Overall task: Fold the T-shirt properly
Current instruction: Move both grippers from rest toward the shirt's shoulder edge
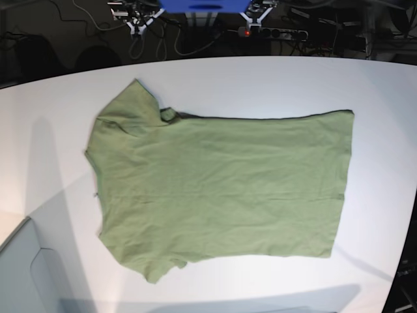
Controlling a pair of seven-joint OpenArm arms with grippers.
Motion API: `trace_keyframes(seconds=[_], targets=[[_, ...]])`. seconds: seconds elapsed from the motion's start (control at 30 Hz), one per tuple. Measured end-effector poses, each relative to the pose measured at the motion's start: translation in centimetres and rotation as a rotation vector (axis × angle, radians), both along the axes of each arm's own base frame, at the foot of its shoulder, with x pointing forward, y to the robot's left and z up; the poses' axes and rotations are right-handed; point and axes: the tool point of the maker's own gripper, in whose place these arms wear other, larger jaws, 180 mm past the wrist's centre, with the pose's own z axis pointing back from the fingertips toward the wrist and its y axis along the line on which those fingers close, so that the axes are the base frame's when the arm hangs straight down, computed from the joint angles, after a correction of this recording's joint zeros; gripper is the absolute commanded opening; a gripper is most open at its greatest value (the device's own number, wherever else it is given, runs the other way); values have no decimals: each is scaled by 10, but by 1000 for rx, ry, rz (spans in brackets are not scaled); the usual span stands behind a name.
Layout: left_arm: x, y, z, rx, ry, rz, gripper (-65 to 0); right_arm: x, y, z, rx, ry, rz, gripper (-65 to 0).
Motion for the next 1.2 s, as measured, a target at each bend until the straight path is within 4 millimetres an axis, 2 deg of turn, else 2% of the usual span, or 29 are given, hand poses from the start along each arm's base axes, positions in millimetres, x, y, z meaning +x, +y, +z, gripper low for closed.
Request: trace_keyframes(seconds=[0.3, 0.43, 0.57, 0.67, 0.8, 0.93, 1.07, 1.2], targets=[[0, 0, 0, 0, -2, 0, -649, 1, 0, 1, 0, -16, 2, -649], [11, 8, 7, 3, -107, 1, -649, 5, -4, 9, -4, -90, 9, -649], [11, 25, 23, 19, -181, -17, -649, -7, -10, 24, -11, -137, 21, -649], [9, 35, 41, 26, -237, -37, -649, -10, -17, 45, -8, -197, 52, -649], [17, 41, 71, 21, -328, -65, -649, 5, -22, 87, -12, -333, 78, -649], [32, 37, 109, -8, -436, -100, -649, 20, -24, 132, -10, -446, 120, -648], [41, 32, 150, -34, -515, -136, -649, 35, -24, 171, -6, -480, 169, -646], [60, 44, 191, -5, -610, -117, -645, 57, -16, 214, 10, -559, 195, -645]])
